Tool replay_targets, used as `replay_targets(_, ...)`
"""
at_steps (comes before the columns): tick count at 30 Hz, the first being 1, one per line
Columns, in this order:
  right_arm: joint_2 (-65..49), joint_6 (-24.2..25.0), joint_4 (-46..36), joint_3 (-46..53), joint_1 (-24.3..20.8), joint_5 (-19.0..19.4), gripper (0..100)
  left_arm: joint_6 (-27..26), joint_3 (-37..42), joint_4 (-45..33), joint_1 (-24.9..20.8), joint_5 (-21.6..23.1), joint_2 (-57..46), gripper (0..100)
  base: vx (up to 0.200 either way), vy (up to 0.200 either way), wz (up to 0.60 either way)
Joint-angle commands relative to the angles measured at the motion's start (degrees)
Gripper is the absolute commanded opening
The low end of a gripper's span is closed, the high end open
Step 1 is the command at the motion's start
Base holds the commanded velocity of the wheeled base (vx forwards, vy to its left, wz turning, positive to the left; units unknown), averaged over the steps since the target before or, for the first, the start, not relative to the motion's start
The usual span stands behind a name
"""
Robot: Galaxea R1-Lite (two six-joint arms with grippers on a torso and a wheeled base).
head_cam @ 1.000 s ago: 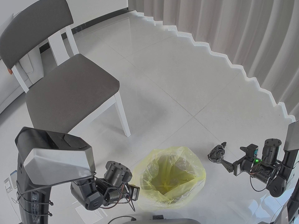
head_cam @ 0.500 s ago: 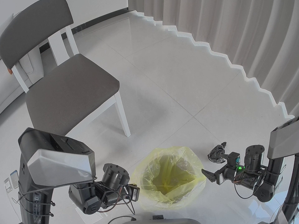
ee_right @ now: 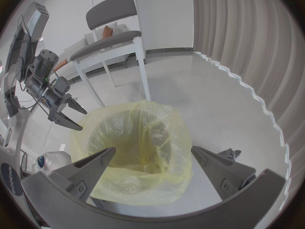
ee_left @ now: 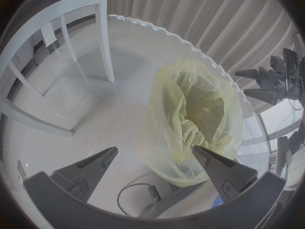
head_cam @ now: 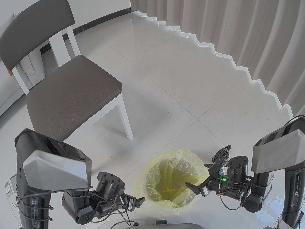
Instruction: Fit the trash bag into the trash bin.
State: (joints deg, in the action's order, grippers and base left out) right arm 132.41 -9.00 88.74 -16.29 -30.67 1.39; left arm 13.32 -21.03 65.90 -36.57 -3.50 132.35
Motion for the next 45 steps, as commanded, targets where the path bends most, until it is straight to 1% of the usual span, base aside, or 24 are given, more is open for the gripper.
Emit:
replay_targets(1, 5.0, -1.5, -1.5, -4.6, -1.8, -0.2, 100, 0.0, 4.7, 2.0, 1.2, -0.2, -3.2, 100, 0.000, 0.000, 0.00)
replay_targets(5, 6.1, -2.0, -5.2, -7.6, -2.5, -0.1, 100, 0.0, 7.3, 5.0, 2.3, -0.3, -4.7, 100, 0.000, 0.000, 0.00)
replay_targets(8, 6.2, -2.0, -7.7, -8.6, -2.6, 0.2, 100, 0.0, 8.1, 5.9, 2.3, -0.2, -5.4, 100, 0.000, 0.000, 0.00)
replay_targets(14, 6.9, -4.1, -9.1, -7.5, -2.1, 0.4, 100, 0.0, 8.0, 6.4, 1.9, -0.3, -6.1, 100, 0.000, 0.000, 0.00)
replay_targets(19, 8.8, -5.2, -7.7, -4.5, -2.1, 0.4, 100, -0.1, 7.6, 7.8, 1.3, -0.3, -6.2, 100, 0.000, 0.000, 0.00)
replay_targets(26, 11.6, -5.2, -5.4, -3.0, -2.2, 0.4, 100, -0.1, 5.1, 8.0, -2.0, -0.1, -6.0, 100, 0.000, 0.000, 0.00)
replay_targets(30, 13.7, -5.2, -2.4, -1.5, -2.3, 0.5, 100, -0.2, 2.7, 8.2, -4.6, 0.5, -5.3, 100, 0.000, 0.000, 0.00)
replay_targets(33, 14.2, -5.2, -1.4, -1.1, -2.2, 0.5, 100, -1.4, 0.9, 7.9, -5.6, 0.5, -3.8, 100, 0.000, 0.000, 0.00)
replay_targets(38, 14.2, -5.2, -1.4, -1.1, -2.2, 0.5, 100, -4.4, -1.6, 8.0, -6.0, 0.7, -1.6, 100, 0.000, 0.000, 0.00)
replay_targets(40, 14.2, -5.2, -1.0, -1.1, -2.2, 0.5, 100, -4.3, -2.7, 8.1, -6.8, 1.7, -1.6, 100, 0.000, 0.000, 0.00)
replay_targets(43, 14.3, -5.2, -0.2, -0.9, -2.3, 0.5, 100, -4.4, -4.0, 7.9, -7.5, 4.4, -1.6, 100, 0.000, 0.000, 0.00)
replay_targets(45, 14.4, -5.1, -0.1, -0.8, -2.3, 0.5, 100, -4.4, -5.3, 7.6, -8.2, 5.2, -1.1, 100, 0.000, 0.000, 0.00)
